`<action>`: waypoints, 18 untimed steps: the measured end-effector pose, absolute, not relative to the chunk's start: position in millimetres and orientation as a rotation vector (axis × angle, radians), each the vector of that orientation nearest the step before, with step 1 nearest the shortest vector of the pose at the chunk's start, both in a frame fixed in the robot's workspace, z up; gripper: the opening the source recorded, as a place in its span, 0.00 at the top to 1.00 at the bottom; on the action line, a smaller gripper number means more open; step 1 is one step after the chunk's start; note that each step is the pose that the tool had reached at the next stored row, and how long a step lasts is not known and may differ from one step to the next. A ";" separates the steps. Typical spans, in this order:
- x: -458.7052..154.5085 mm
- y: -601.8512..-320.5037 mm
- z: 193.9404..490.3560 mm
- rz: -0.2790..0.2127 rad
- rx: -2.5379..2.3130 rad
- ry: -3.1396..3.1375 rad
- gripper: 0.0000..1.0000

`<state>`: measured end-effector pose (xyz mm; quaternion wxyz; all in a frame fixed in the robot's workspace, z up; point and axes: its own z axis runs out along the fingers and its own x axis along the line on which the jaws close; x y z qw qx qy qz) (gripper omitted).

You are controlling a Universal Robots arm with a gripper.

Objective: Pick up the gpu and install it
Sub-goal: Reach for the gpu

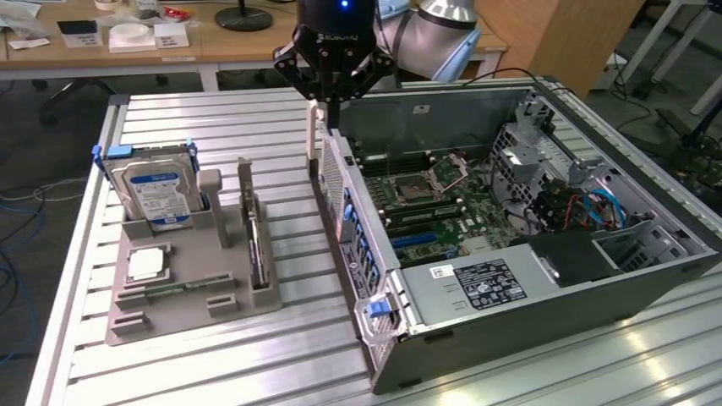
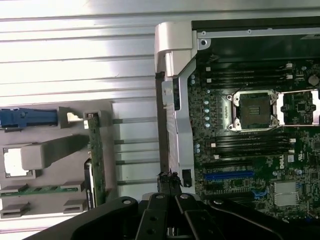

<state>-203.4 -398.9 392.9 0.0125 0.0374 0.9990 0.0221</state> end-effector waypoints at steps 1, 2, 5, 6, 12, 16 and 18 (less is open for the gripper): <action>-204.7 -398.9 392.9 0.069 0.117 3.114 0.89; -205.9 -398.9 392.9 0.069 0.117 3.114 0.89; -209.8 -398.9 392.8 0.069 0.117 3.114 0.89; -211.0 -398.8 392.8 0.069 0.117 3.114 0.89; -218.0 -398.9 392.7 0.069 0.117 3.114 0.89; -223.2 -398.9 392.7 0.069 0.117 3.114 0.89; -225.9 -398.9 392.7 0.069 0.117 3.114 0.89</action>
